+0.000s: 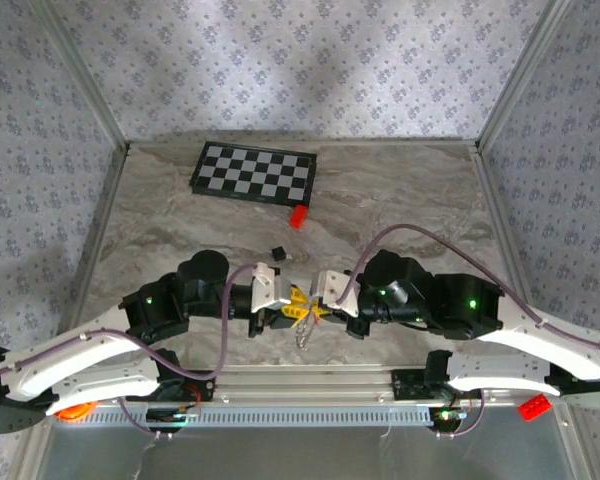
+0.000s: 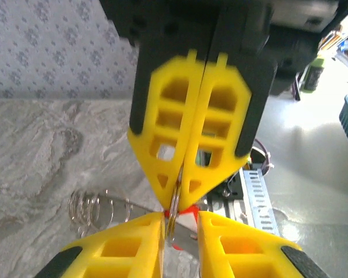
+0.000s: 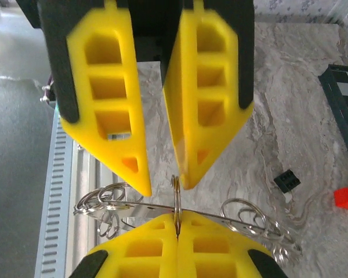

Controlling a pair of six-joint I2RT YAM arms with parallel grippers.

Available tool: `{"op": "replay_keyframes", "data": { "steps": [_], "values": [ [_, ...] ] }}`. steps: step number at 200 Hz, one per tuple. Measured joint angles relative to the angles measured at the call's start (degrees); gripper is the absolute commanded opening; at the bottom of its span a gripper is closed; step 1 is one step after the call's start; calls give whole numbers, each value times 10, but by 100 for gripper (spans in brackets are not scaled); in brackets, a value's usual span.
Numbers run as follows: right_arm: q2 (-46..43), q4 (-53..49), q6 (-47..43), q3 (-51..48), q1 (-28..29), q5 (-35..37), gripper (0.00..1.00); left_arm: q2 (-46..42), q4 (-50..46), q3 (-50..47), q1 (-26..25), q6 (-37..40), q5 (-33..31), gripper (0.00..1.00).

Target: Put the keys on the keyring

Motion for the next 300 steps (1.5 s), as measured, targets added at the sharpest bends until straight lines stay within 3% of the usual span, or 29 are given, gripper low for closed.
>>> {"op": "replay_keyframes", "data": {
  "steps": [112,142,166,222,248,300],
  "values": [
    [37,-66,-26,29,5,5,0,14,-13,1,0,16,-10,20],
    [37,-65,-28,29,5,4,0,15,-9,1,0,15,-10,15],
    [36,-64,-28,29,5,4,0,16,-7,1,0,16,-6,0],
    [6,-37,-19,15,5,-1,0,3,33,-9,0,10,-3,0],
    [-13,-8,-8,-8,4,-4,15,-7,71,-30,0,-5,3,0],
    [-61,57,17,-77,-5,-14,16,-8,135,-61,0,-41,20,0]
  ]
}}
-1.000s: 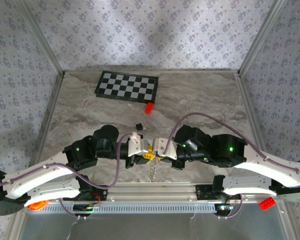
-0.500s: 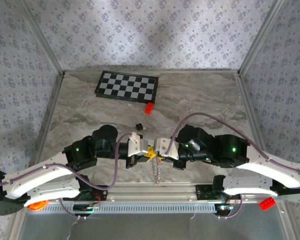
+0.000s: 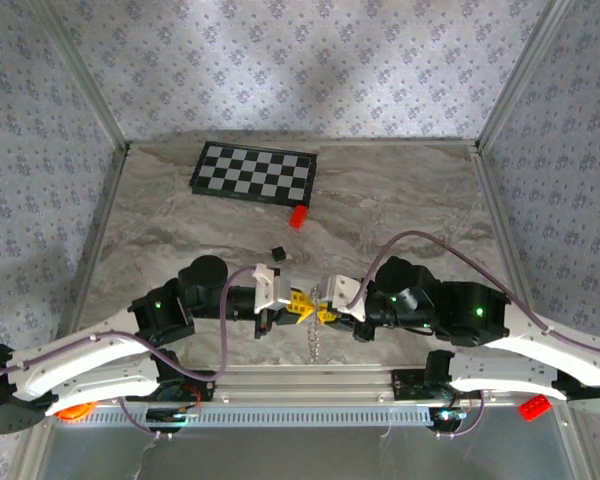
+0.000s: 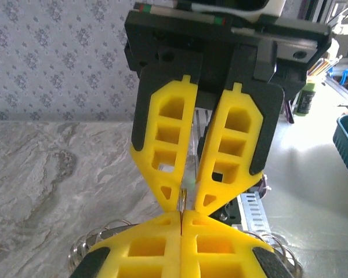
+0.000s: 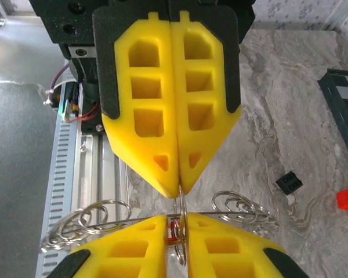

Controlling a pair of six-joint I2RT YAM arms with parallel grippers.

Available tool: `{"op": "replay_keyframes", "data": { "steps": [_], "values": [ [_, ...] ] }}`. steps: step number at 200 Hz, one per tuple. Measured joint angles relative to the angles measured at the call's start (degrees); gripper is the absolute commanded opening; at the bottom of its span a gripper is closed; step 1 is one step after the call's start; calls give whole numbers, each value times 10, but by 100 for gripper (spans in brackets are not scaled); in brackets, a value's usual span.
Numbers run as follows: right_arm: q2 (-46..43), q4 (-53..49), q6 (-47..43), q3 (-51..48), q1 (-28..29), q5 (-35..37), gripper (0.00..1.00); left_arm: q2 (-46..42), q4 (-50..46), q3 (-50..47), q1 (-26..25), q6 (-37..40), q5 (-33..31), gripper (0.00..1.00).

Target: Put the keys on the keyring

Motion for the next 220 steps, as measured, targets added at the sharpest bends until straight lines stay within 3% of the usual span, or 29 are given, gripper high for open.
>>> {"op": "replay_keyframes", "data": {
  "steps": [56,125,155,184,220],
  "values": [
    [-70,83,19,-60,-20,-32,14,-1,107,-31,0,-41,19,0],
    [-87,114,31,-72,-44,-72,0,1,183,-55,0,-73,27,0],
    [-87,105,30,-72,-52,-78,0,8,182,-55,0,-72,23,0],
    [-80,89,29,-71,-55,-75,0,8,145,-50,0,-55,6,14],
    [-39,48,18,-39,-55,-62,0,12,48,-12,0,-19,-25,18]
  ]
}}
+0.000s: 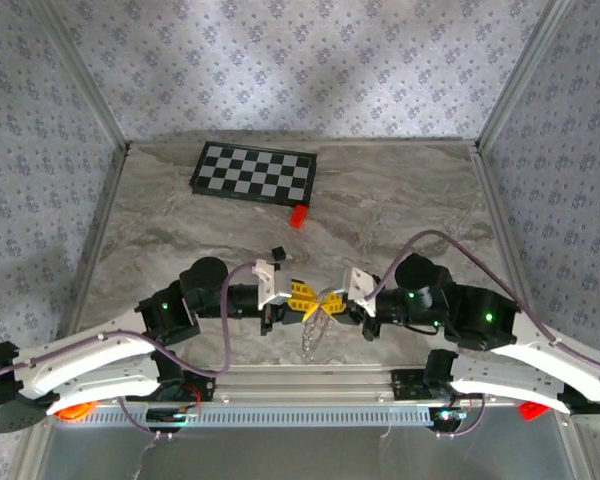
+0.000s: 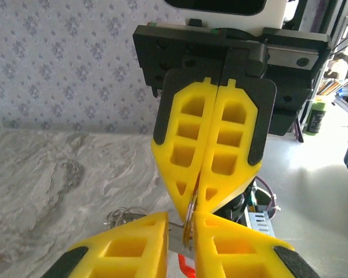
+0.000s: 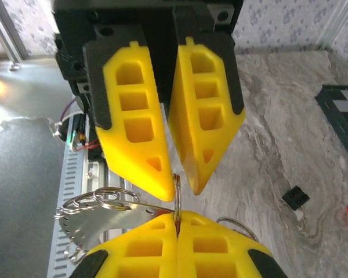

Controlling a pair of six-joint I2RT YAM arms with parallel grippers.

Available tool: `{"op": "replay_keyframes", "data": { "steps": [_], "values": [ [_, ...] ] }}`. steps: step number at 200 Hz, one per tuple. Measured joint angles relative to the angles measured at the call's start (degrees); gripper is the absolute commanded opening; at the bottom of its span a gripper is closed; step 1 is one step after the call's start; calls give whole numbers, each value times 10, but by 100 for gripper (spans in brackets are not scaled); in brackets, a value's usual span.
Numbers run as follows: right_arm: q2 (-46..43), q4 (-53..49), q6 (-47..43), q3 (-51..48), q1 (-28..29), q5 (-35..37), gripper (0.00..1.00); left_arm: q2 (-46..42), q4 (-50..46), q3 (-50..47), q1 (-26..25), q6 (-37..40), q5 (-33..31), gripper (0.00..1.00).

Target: Put the keys on the keyring

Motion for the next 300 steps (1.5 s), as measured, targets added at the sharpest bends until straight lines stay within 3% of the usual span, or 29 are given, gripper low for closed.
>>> {"op": "replay_keyframes", "data": {
  "steps": [44,138,300],
  "values": [
    [33,-42,-12,34,0,7,0,14,-78,37,0,35,-17,13],
    [70,-76,-24,52,1,10,0,13,-130,38,0,57,-28,0],
    [75,-43,-30,61,17,19,2,-26,-136,38,-3,47,-51,0]
  ]
}}
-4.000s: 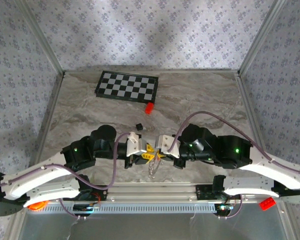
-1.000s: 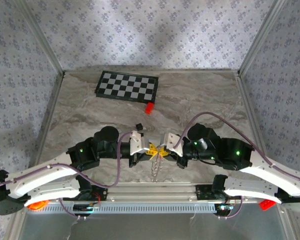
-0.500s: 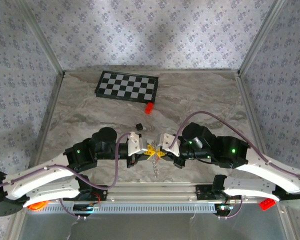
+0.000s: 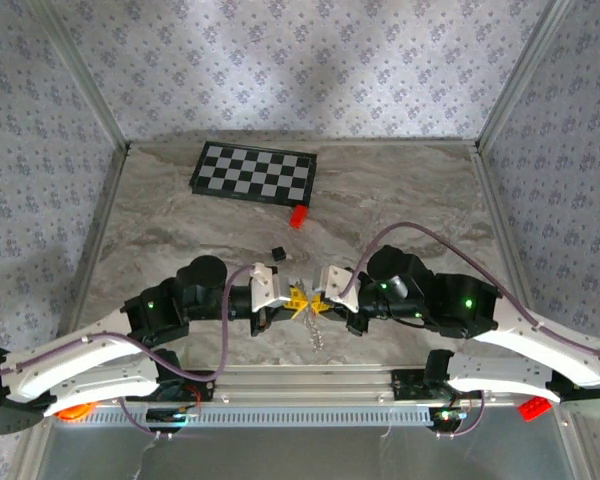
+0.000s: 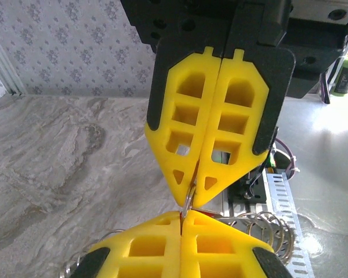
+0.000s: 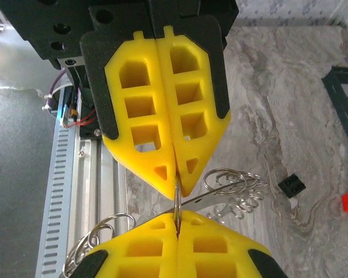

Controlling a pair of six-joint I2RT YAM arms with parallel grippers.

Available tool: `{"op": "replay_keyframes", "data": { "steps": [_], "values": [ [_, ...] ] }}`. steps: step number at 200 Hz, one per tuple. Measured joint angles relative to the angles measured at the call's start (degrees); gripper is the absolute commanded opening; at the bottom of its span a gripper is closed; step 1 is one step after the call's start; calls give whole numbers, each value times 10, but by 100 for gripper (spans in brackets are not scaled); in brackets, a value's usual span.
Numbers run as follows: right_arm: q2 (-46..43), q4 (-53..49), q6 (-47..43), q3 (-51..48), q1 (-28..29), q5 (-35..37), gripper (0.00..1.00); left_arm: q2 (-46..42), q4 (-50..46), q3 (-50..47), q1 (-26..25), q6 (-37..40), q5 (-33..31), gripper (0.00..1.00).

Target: Put the keys on the keyring

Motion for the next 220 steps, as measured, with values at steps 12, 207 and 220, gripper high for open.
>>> {"op": "replay_keyframes", "data": {
  "steps": [12,207,220],
  "values": [
    [-11,17,1,-8,0,-5,7,-5,8,0,0,-3,2,0],
    [-105,110,30,-74,0,-39,30,-37,105,-30,0,-28,64,0],
    [-105,112,31,-74,0,-39,29,-37,105,-31,0,-29,68,0]
  ]
}}
